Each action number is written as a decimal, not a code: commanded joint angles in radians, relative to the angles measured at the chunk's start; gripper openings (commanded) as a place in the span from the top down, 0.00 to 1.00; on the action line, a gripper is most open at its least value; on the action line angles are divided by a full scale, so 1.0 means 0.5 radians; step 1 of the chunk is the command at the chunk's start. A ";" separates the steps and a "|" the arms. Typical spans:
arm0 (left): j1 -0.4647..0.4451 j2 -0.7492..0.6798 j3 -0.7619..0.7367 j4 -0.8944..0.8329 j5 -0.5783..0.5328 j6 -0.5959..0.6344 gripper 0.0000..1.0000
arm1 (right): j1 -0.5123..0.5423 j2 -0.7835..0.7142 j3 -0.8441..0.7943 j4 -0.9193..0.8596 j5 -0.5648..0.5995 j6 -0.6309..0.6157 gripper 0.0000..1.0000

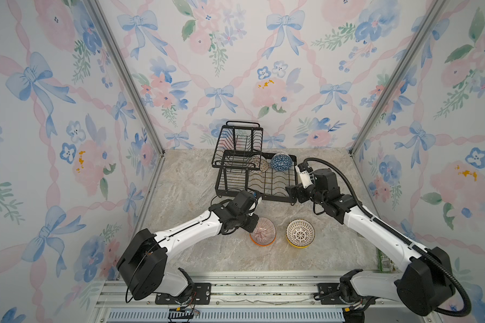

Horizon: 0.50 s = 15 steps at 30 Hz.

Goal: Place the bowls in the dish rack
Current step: 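Move the left gripper down over the orange bowl's rim, then grasp the orange bowl rim with the left gripper and lift it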

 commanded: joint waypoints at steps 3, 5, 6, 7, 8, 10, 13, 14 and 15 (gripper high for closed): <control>-0.011 0.070 0.086 -0.129 -0.016 -0.012 0.64 | -0.028 -0.047 -0.022 0.020 -0.029 0.018 0.03; -0.011 0.101 0.093 -0.146 -0.007 -0.018 0.64 | -0.027 -0.053 -0.025 0.020 -0.029 0.019 0.03; -0.009 0.114 0.090 -0.146 0.006 -0.021 0.64 | -0.029 -0.057 -0.028 0.022 -0.029 0.018 0.03; -0.014 0.129 0.087 -0.144 0.018 -0.027 0.64 | -0.030 -0.057 -0.031 0.023 -0.029 0.020 0.03; -0.014 0.139 0.081 -0.146 0.027 -0.032 0.65 | -0.032 -0.057 -0.031 0.022 -0.029 0.019 0.03; -0.016 0.161 0.078 -0.147 0.050 -0.040 0.66 | -0.029 -0.057 -0.034 0.024 -0.029 0.020 0.03; -0.030 0.186 0.078 -0.159 0.058 -0.050 0.69 | -0.029 -0.054 -0.034 0.024 -0.029 0.019 0.03; -0.032 0.189 0.078 -0.159 0.058 -0.052 0.71 | -0.029 -0.054 -0.037 0.025 -0.029 0.018 0.03; -0.037 0.190 0.078 -0.164 0.055 -0.053 0.74 | -0.029 -0.056 -0.037 0.026 -0.029 0.019 0.03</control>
